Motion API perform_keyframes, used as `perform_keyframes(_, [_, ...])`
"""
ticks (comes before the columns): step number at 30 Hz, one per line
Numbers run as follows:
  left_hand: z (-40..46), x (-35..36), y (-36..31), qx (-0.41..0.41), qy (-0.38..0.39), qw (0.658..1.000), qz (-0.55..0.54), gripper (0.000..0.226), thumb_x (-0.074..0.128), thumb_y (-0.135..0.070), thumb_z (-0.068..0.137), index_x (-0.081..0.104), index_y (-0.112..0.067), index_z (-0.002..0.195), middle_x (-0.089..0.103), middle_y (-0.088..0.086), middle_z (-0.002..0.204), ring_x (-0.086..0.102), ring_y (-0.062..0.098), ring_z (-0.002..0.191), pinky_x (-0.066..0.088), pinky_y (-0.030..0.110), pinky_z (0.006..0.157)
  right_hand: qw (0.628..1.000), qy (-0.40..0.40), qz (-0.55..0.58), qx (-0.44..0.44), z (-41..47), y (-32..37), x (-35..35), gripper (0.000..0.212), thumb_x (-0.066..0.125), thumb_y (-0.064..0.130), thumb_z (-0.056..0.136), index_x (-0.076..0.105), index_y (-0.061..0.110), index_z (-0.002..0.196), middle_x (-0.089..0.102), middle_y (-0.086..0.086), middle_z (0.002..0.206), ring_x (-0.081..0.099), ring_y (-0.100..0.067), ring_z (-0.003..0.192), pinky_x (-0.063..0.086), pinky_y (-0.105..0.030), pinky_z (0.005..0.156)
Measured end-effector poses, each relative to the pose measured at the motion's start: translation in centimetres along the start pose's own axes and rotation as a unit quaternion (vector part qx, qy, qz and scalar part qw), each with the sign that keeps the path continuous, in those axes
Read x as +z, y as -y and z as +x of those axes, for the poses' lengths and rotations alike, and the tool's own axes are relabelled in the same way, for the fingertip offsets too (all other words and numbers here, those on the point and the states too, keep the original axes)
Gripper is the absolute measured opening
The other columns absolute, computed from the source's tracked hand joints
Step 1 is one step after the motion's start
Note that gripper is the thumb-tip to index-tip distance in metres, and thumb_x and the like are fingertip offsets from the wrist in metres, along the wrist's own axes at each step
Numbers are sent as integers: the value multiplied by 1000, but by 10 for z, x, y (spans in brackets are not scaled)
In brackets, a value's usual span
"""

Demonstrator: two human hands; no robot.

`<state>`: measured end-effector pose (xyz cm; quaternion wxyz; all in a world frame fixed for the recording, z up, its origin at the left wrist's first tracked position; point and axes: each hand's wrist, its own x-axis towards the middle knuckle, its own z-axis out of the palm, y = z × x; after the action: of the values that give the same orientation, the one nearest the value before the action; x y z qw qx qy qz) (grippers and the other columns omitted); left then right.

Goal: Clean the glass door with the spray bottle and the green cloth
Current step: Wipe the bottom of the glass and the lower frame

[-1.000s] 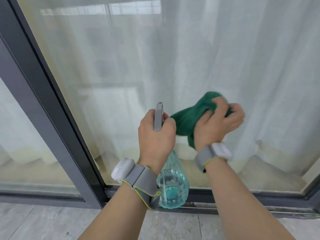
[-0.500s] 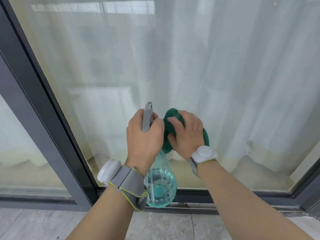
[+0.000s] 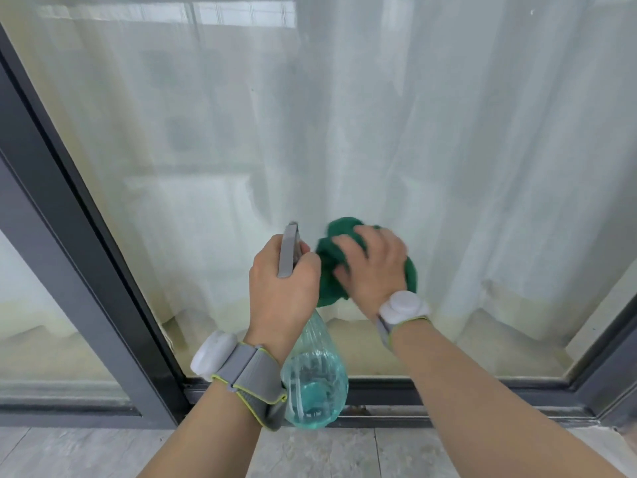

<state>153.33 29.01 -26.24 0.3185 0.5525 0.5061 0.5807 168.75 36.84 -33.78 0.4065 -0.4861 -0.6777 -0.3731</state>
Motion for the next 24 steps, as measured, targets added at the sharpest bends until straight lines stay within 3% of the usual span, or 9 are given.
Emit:
perform_keyframes(2, [-1, 2, -2, 16, 12, 1000, 11, 12, 52, -23, 71, 55, -13, 77, 45, -13, 59, 39, 14, 56, 36, 30, 54, 996, -15, -1, 91, -13, -23, -6, 44, 56, 32, 80, 46, 23, 121, 35, -8, 124, 38, -34, 111, 34, -47, 96])
perform_keyframes(5, [3, 1, -3, 40, 15, 999, 17, 10, 53, -22, 75, 56, -14, 79, 49, -11, 62, 40, 12, 55, 37, 24, 51, 973, -55, 17, 222, -15, 3, -3, 47, 55, 27, 81, 43, 18, 125, 33, -10, 127, 36, -36, 113, 29, -46, 102])
perform_keyframes(6, [5, 1, -2, 42, 14, 999, 19, 6, 55, -19, 79, 57, -13, 81, 50, -10, 63, 41, 11, 55, 37, 21, 50, 975, -45, 27, 218, -14, 19, -1, 47, 55, 27, 80, 43, 18, 125, 33, -10, 126, 36, -36, 112, 30, -47, 101])
perform_keyframes(9, [8, 0, -6, 45, 1, 999, 3, 4, 59, -6, 86, 59, -9, 83, 51, -4, 67, 41, 11, 56, 36, 20, 49, 997, 13, 50, 59, -15, 39, 4, 49, 62, 24, 80, 43, 19, 125, 37, -7, 123, 39, -33, 108, 38, -47, 93])
perform_keyframes(11, [9, 0, -8, 46, 6, 999, -8, 2, 58, -11, 84, 58, -12, 82, 50, -7, 66, 41, 12, 56, 37, 23, 51, 998, 42, 45, 32, -17, 24, -2, 50, 62, 22, 79, 43, 20, 125, 37, -6, 123, 41, -33, 108, 38, -46, 93])
perform_keyframes(16, [5, 19, -9, 5, 40, 999, -20, 11, 55, -20, 79, 60, -13, 87, 51, -7, 68, 43, 18, 60, 37, 31, 57, 975, 67, 53, 206, -20, -16, -41, 47, 47, 24, 80, 42, 21, 127, 33, -5, 128, 36, -31, 112, 30, -41, 101])
perform_keyframes(21, [-11, 51, -18, -19, 59, 997, -35, 5, 54, -7, 88, 56, -11, 85, 48, -4, 70, 39, 16, 60, 37, 25, 54, 960, 69, 69, 261, -4, -44, -71, 49, 51, 15, 78, 45, 21, 127, 34, -4, 130, 33, -27, 114, 34, -43, 101])
perform_keyframes(24, [-25, 70, -22, -18, 69, 996, -45, 5, 53, -7, 89, 55, -10, 85, 46, -2, 71, 38, 16, 61, 36, 25, 54, 946, 49, 107, 303, 0, -59, -89, 55, 56, 12, 78, 43, 18, 131, 36, -4, 130, 34, -24, 113, 32, -38, 102])
